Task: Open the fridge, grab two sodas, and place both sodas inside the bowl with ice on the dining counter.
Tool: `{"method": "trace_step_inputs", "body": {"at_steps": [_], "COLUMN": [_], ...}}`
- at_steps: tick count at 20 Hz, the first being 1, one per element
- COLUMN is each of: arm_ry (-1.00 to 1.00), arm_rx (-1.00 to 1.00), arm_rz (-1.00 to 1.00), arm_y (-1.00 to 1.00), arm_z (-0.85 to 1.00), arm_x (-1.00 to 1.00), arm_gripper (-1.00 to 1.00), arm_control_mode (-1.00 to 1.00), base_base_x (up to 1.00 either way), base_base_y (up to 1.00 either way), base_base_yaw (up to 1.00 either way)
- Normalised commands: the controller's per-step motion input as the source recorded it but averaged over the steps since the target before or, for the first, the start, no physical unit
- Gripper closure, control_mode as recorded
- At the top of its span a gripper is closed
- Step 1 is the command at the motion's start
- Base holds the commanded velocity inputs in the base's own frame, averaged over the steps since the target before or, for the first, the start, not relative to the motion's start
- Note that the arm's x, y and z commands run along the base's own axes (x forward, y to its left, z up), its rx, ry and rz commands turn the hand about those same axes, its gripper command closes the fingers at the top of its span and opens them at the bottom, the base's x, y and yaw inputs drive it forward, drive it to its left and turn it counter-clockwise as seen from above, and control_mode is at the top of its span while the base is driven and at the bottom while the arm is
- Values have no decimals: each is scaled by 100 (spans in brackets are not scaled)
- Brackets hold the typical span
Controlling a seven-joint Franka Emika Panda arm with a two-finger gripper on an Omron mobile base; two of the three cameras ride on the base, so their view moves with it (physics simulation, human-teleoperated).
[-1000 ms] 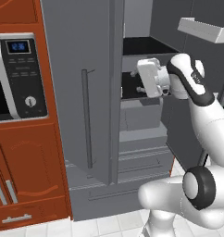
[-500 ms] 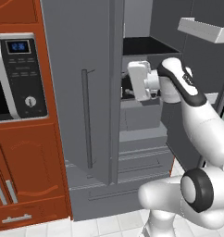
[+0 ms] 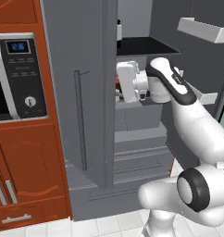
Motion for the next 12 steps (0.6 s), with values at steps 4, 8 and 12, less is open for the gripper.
{"method": "trace_step_inputs", "body": {"at_steps": [4, 8, 12], "arm_ry": [6, 2, 0], "arm_rx": [0, 0, 0], "arm_rz": [14, 12, 9], "arm_y": [55, 67, 77], "arm_z": [0, 0, 0], "arm_x": [-7, -25, -37], "arm_gripper": [-100, -100, -100], "arm_control_mode": [-100, -100, -100], "base_base_x": [0, 0, 0], "base_base_y": [0, 0, 0], "base_base_yaw": [0, 0, 0]}}
